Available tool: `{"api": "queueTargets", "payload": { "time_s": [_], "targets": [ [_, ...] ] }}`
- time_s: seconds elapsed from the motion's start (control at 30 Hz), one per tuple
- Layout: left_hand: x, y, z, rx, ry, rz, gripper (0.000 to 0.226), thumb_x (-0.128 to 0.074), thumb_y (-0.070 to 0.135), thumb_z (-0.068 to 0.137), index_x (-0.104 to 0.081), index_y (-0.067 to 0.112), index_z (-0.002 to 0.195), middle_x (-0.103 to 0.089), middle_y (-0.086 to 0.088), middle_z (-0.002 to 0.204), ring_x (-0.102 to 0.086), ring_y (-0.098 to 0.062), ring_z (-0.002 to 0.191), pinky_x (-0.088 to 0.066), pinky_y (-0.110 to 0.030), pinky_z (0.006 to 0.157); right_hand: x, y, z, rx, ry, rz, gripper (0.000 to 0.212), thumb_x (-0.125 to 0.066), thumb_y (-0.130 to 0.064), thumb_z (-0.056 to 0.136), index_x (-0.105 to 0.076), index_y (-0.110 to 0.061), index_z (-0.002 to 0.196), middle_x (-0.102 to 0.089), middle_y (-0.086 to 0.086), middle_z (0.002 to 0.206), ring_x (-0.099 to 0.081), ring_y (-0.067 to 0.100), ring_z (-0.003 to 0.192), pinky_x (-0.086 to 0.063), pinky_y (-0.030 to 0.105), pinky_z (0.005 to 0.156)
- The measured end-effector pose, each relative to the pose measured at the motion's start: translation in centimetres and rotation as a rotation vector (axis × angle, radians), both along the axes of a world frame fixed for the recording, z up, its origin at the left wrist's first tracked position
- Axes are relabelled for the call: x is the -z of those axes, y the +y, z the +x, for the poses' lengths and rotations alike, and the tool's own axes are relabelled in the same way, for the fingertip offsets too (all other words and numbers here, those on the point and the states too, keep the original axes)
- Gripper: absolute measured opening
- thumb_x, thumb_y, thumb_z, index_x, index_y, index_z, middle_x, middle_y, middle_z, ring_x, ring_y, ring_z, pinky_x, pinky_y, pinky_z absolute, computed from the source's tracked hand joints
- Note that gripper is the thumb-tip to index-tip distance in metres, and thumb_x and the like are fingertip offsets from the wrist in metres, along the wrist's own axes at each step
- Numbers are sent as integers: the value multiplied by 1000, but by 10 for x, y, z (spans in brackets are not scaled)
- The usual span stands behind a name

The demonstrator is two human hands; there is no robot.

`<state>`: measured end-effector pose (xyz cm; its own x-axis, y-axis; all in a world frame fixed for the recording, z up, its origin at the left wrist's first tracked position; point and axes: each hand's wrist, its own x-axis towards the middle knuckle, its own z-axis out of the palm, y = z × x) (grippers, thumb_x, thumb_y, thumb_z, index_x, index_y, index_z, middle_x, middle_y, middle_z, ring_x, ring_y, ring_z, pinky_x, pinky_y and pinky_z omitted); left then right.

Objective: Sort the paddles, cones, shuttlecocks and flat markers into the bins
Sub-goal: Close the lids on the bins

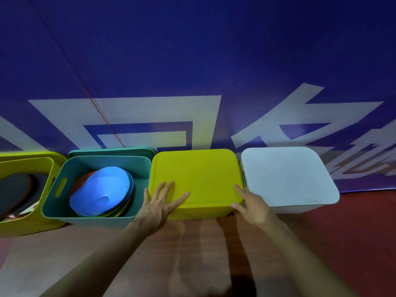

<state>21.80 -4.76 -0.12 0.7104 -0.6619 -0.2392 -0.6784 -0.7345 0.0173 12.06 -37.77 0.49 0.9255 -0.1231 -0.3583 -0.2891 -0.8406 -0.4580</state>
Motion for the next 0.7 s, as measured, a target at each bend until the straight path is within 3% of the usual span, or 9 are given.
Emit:
{"api": "queueTargets", "payload": {
  "time_s": [0.2, 0.47, 0.7],
  "targets": [
    [1, 3, 5, 18, 46, -6, 86, -48, 21, 102, 14, 60, 146, 12, -9, 163, 26, -35, 147, -9, -75, 111, -5, 6, -7, -48, 38, -33, 86, -42, -60, 97, 3, -22, 159, -7, 8, 166, -16, 25, 151, -26, 37, 117],
    [8, 7, 9, 40, 56, -43, 98, -59, 13, 96, 11, 59, 147, 11, -8, 164, 26, -32, 147, -6, -75, 112, 2, 16, -10, 127, -89, 70, 74, -48, -49, 99, -13, -22, 159, -13, -1, 165, -18, 16, 150, -24, 25, 115],
    [20, 16, 8, 53, -15, -201, 98, -74, 18, 86, -10, 49, 154, -6, -10, 165, 5, -34, 151, -19, -72, 109, 8, 18, -11, 201, -149, 64, 68, -51, -46, 99, -24, -24, 157, -21, 1, 164, -21, 18, 150, -27, 28, 115]
  ]
}}
